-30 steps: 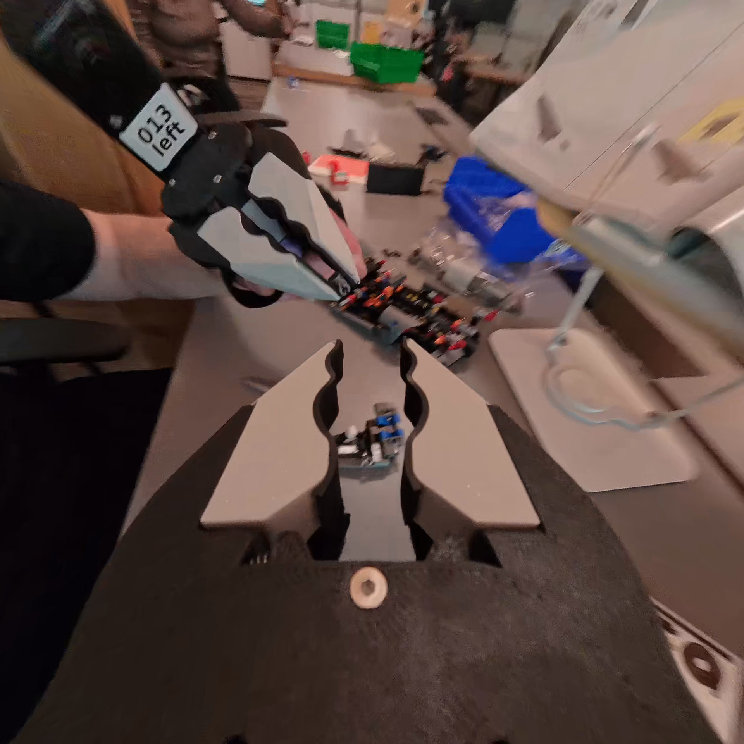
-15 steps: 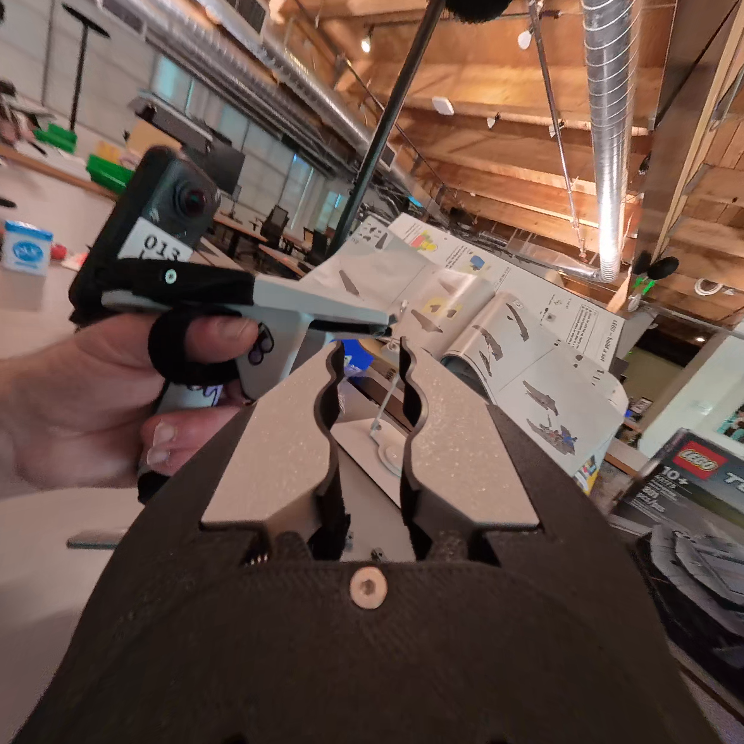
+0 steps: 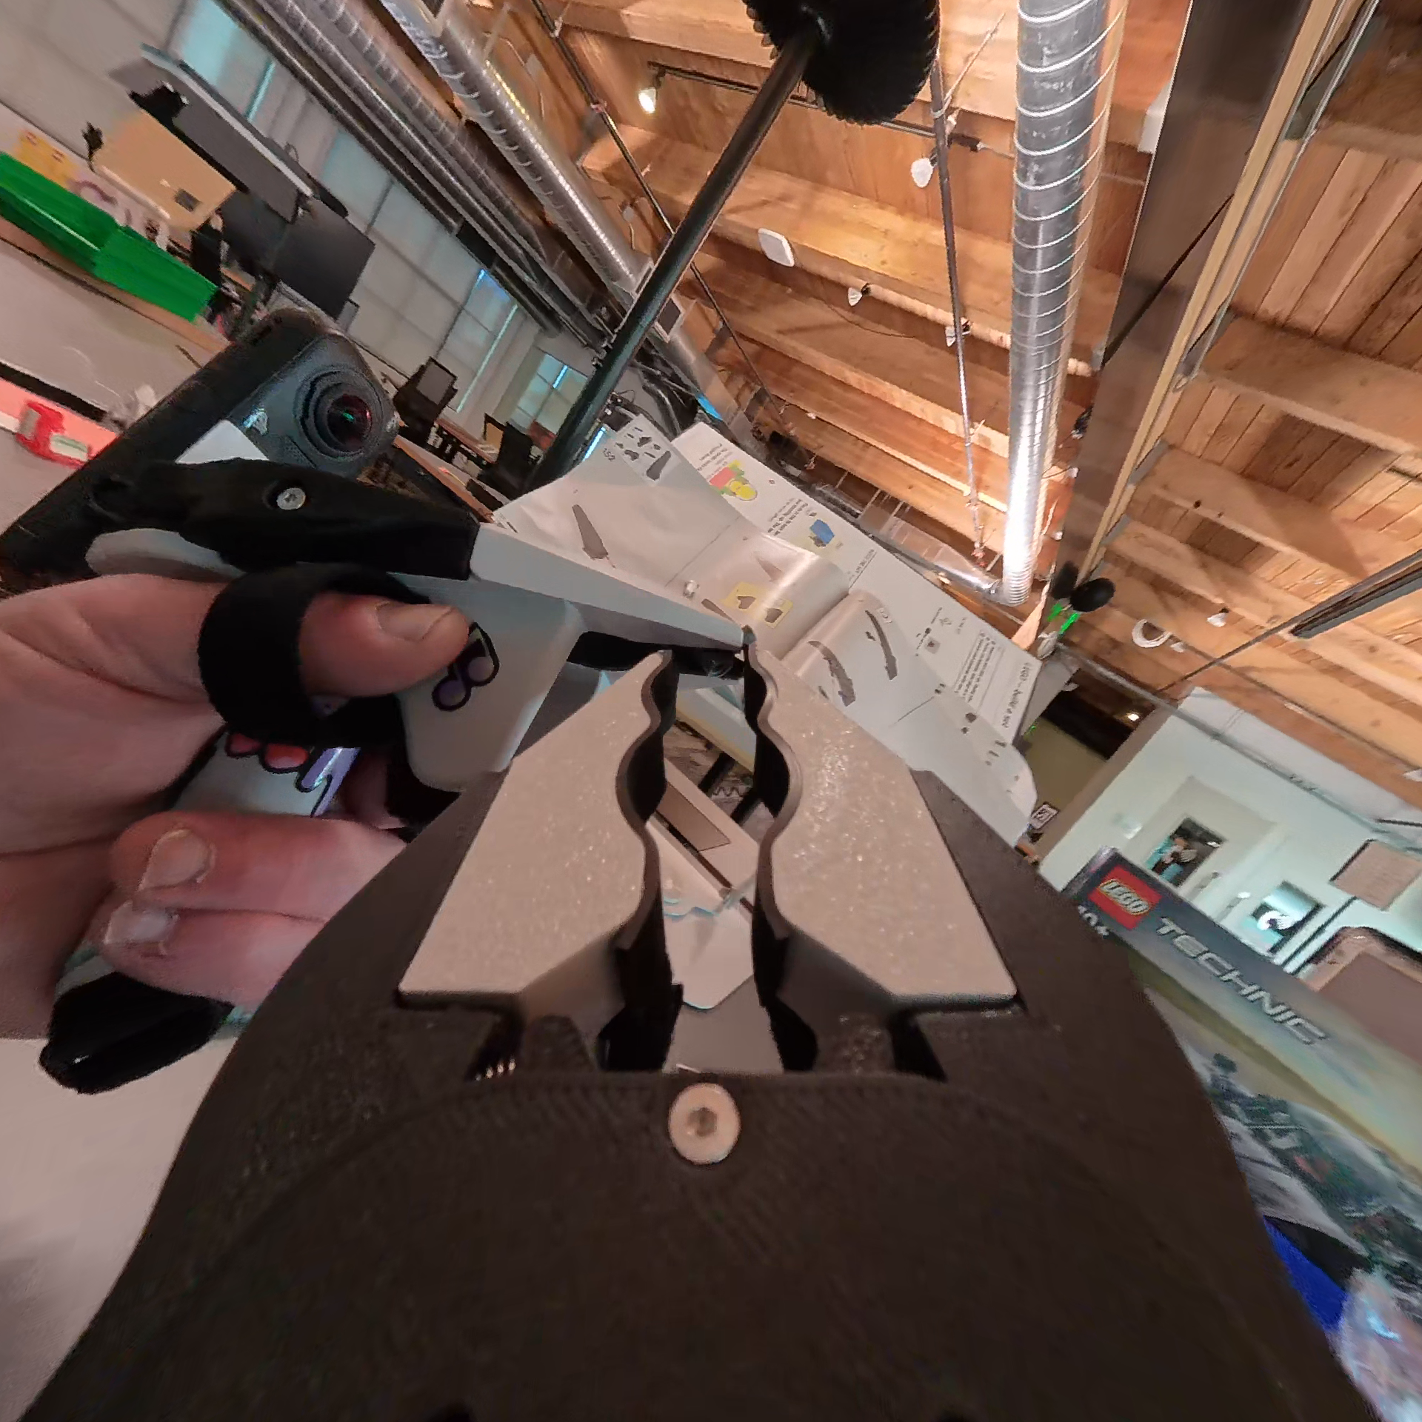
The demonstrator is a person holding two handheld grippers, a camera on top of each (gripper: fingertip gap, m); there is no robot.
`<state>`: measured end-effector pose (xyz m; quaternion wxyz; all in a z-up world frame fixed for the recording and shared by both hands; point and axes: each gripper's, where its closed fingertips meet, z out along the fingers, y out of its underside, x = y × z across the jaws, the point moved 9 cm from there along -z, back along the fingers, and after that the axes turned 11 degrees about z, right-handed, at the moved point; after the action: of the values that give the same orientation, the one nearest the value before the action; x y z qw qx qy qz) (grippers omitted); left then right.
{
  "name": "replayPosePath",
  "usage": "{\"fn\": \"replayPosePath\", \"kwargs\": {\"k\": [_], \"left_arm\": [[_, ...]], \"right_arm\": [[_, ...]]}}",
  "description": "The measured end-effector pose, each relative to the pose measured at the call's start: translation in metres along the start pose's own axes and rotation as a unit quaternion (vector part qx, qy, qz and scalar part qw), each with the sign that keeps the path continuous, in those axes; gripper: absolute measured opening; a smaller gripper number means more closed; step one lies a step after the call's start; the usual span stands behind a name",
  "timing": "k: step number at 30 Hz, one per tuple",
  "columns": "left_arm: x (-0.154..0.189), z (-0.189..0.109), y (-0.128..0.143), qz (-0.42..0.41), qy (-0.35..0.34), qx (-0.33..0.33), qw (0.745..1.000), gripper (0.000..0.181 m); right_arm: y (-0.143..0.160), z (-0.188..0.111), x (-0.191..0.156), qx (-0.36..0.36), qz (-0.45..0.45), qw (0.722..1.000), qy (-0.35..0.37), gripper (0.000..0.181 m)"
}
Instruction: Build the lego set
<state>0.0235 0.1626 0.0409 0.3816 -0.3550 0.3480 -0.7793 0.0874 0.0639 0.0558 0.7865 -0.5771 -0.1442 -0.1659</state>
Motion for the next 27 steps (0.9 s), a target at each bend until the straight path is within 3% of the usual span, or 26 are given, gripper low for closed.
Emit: {"fn": "replayPosePath", "kwargs": {"k": [7,19,27], "left_arm": [[-0.004,0.002,0.009,-0.055,0.001,0.037,0.998,0.004],[-0.007,0.000,0.023,-0.122,0.019,0.044,0.991,0.004],[-0.008,0.000,0.036,-0.152,0.035,0.040,0.987,0.004]], "right_arm": [[0.002,0.002,0.002,-0.005,0.013,1.000,0.004,0.013],[0.009,-0.004,0.010,-0.023,0.032,0.998,-0.042,0.007],[0.011,-0.011,0.026,-0.064,0.019,0.989,-0.132,0.007]]}}
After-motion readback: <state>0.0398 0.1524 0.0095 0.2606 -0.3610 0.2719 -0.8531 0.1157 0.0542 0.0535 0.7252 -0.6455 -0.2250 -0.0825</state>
